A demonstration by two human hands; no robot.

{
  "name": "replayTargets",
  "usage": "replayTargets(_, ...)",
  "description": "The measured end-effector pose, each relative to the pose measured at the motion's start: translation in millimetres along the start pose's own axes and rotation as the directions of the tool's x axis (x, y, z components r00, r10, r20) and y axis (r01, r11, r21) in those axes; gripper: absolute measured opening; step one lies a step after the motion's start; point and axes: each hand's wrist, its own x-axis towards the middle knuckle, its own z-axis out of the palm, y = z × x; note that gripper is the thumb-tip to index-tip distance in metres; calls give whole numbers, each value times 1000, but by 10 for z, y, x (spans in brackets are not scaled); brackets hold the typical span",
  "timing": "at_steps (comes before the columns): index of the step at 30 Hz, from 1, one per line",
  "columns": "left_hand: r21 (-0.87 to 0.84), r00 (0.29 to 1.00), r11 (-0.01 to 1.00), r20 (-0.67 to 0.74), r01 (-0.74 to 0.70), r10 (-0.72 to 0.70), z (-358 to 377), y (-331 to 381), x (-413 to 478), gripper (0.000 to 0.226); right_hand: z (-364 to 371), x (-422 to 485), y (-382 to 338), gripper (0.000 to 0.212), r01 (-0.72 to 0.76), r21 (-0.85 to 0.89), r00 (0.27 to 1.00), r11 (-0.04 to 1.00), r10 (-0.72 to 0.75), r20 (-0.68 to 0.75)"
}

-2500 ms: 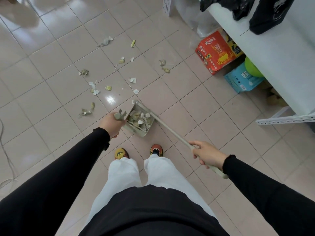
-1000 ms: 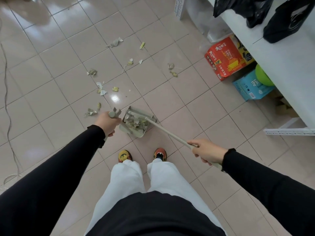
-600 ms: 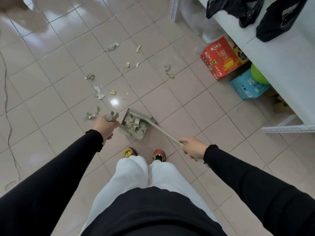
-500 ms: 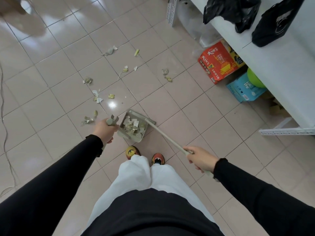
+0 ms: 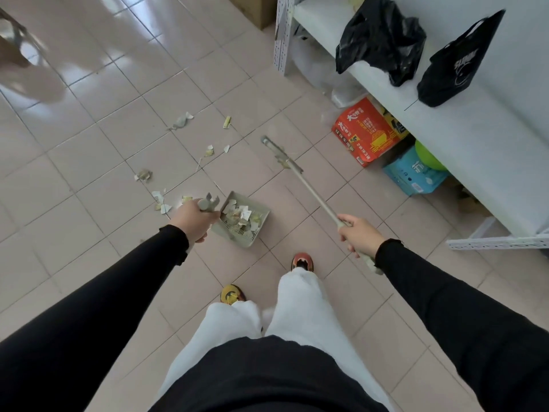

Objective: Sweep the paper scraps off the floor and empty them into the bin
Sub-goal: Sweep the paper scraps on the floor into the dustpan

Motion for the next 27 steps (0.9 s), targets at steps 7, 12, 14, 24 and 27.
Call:
replayTargets(7,-29,999,1000,-32,2,-3,451,812,529,10,-853,1073,-524,50,14,-125,1000,992,-11,22)
replayTargets(12,-51,999,998,-30,44,-45,842,1422,987,9,-1361,1793,-897,42,12,-212,999,977,-1,52)
replayTargets(14,-53,998,997,-30,55,-56,974,1630,1134,3,-1502,2010,-1031,41,-6,-228,997,974,24,74)
replayTargets(24,21,995,995,-18,97,-97,1282,2167,1525,10,-2003,1851,-841,44,18,-401,943,916,117,310)
replayTargets(27,0,993,994,-29,112,-112,1318,2168,1523,8,-2331,1438,-675,50,21,-343,929,939,108,353)
